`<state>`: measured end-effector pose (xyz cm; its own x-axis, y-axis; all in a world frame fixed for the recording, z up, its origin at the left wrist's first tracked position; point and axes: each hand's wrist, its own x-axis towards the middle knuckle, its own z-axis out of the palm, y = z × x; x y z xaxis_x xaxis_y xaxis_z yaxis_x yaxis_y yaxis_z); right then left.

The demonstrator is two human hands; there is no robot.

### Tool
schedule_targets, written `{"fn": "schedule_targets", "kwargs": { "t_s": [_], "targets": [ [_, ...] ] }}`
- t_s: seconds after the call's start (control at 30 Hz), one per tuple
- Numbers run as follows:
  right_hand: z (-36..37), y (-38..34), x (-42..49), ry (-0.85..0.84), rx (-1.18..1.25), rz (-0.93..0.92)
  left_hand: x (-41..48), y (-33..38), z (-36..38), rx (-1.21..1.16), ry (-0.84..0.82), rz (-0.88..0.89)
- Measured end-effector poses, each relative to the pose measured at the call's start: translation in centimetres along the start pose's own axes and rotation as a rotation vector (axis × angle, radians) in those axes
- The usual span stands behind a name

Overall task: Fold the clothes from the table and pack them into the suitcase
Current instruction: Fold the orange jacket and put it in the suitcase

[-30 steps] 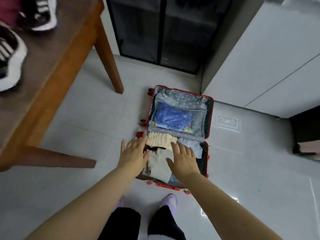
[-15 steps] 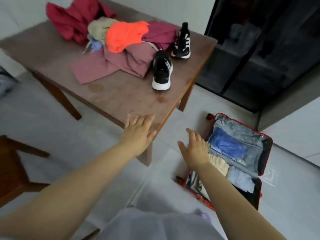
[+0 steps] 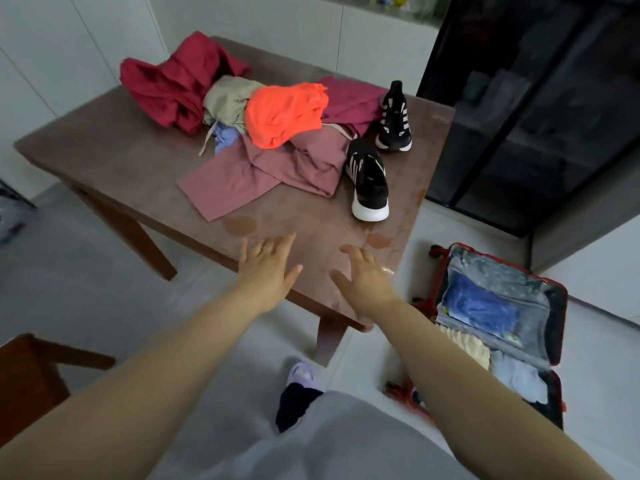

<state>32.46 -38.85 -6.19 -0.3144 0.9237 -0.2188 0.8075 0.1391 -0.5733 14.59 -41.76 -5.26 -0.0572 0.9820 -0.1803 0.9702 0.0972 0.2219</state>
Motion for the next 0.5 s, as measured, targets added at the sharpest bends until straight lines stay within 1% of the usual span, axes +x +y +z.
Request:
{"fn": "schedule_targets", "kwargs": {
  "t_s": [0.2,0.4,0.5],
  "targets": [
    [0.0,-2.9,9.2,0.036,0.042,-0.005,9.9,-4.4,-3.8,0.035,0.034,0.068],
    [-0.9,-7.0,19.6,0.058,0.078,-0.003,18.3,-10.4,-7.9,-0.003,0.046,0.038],
    [-1.6,-8.6,23.4,0.080,0.082,-0.031,21.5,-12.1,-9.2,-0.006,0.040,0.045]
  ]
}}
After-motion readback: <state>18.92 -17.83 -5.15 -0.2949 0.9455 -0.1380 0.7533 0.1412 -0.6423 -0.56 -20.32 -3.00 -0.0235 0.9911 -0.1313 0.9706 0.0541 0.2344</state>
